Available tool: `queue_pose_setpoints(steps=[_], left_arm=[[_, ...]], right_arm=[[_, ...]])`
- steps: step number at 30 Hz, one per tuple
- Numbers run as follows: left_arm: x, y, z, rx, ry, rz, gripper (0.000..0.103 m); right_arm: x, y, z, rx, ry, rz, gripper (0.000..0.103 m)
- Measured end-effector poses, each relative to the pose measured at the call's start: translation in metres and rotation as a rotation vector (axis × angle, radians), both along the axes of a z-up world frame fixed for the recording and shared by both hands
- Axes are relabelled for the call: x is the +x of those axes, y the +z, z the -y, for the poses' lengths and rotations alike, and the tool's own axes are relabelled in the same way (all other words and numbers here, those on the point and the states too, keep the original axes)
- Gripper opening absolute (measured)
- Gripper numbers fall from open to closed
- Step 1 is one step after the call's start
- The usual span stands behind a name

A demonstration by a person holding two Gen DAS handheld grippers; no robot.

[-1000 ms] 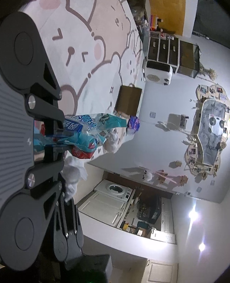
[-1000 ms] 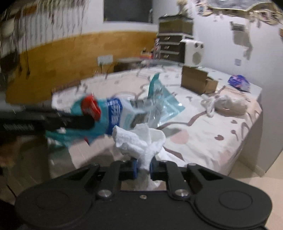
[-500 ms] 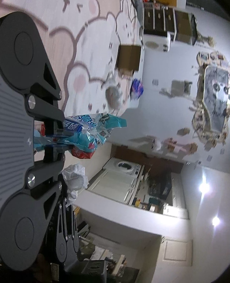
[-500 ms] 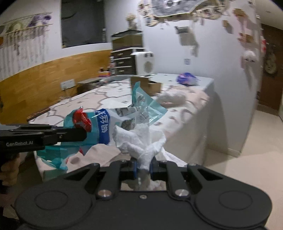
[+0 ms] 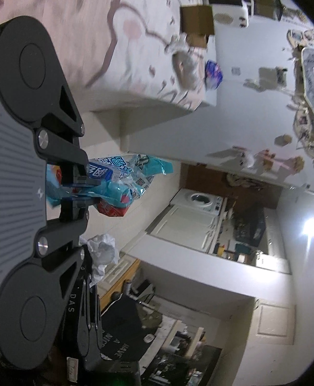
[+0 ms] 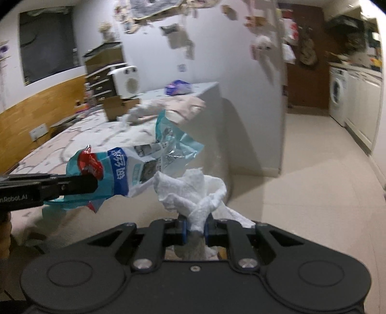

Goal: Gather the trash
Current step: 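Carry the blue bag and white tissue over the yellow wastebasket with both tools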

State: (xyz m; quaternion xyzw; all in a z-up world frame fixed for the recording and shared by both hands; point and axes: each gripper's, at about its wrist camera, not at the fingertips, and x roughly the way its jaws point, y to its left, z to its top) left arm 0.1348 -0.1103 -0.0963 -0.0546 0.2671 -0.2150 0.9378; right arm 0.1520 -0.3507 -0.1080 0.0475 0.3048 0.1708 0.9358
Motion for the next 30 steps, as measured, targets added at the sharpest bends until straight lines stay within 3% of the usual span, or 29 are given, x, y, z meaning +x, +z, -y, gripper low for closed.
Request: queue_pose_setpoints(steps=[7,18,26,30], left_arm=[[0.032,-0.033,0.031,-0.001,-0.031,-0.08,0.006],[0.117,-0.105,0.054,0.021,0.042,-0.205,0.006],[0.186,-0.181,0.068,0.013,0.099,-0.34,0.006],[0.223,-0.216,0.072,0.048,0.126,-0.374,0.006]], right_arm=[[0.004,-0.034,0.035,0.039,-0.111,-0.056,0.014],[0.055,-0.1,0.062,0.139,-0.239,-0.121,0.014],[0.098,-0.165,0.071,0.226,-0.35,-0.196,0.014],[0.116,-0.194,0.072,0.19,-0.371,-0.217,0.014]])
